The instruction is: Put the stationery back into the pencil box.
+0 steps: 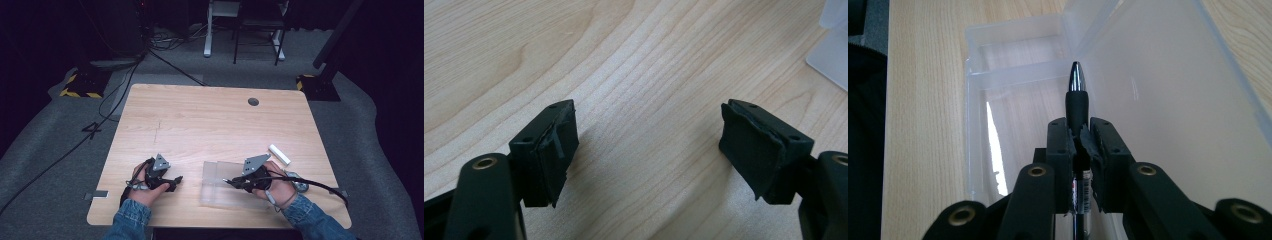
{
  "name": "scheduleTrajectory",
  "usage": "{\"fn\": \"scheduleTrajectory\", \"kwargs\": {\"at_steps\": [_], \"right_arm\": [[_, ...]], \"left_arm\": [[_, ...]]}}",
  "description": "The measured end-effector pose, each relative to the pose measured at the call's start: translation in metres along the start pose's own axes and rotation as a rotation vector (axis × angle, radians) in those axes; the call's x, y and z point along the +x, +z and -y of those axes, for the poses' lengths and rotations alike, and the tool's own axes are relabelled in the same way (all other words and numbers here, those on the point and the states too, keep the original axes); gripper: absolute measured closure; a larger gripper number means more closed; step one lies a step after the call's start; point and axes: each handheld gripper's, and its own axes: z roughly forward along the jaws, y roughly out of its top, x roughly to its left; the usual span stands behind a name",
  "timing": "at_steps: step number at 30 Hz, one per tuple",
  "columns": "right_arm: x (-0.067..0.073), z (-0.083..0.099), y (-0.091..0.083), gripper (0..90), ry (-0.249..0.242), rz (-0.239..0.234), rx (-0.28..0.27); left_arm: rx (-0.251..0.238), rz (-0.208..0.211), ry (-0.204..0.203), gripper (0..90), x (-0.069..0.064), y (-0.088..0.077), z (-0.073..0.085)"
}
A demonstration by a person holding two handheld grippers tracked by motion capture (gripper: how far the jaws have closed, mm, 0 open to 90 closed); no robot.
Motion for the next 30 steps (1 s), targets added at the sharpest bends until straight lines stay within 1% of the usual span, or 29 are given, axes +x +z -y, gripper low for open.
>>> {"fn": "scheduleTrajectory", "kwargs": {"at_steps": [2,5,7,8,11,12,19,21,26,30], "right_arm": [[0.001,0.0,0.002,80.2,-0.012,0.0,0.007],[0.002,0.001,0.005,80.1,-0.008,0.0,0.013],[0.003,0.001,0.007,80.0,-0.016,0.001,0.018],[0.003,0.001,0.008,80.0,-0.029,0.002,0.022],[0.005,0.001,0.01,79.9,-0.035,0.009,0.032],[0.006,0.001,0.01,80.0,-0.046,0.012,0.039],[0.008,0.002,0.015,79.5,-0.061,0.018,0.055],[0.008,0.002,0.015,76.9,-0.06,0.021,0.056],[0.009,0.002,0.015,75.0,-0.065,0.022,0.054],[0.009,0.0,0.01,72.8,-0.065,0.031,0.035]], "left_arm": [[0.0,0.0,0.0,23.3,0.0,0.0,0.0],[0.0,0.0,0.0,23.3,0.0,0.0,0.0],[0.0,0.0,0.0,23.3,0.0,0.0,0.0],[0.0,0.0,0.0,23.3,0.0,0.0,0.0],[0.0,0.0,0.0,23.3,0.0,0.0,0.0],[0.0,0.0,0.0,23.3,0.0,0.0,0.0],[0.0,0.0,0.0,23.3,0.0,0.0,0.0],[0.0,0.0,0.0,23.3,0.0,0.0,0.0],[0.0,0.0,0.0,23.3,0.0,0.0,0.0],[0.0,0.0,0.0,23.3,0.0,0.0,0.0]]}}
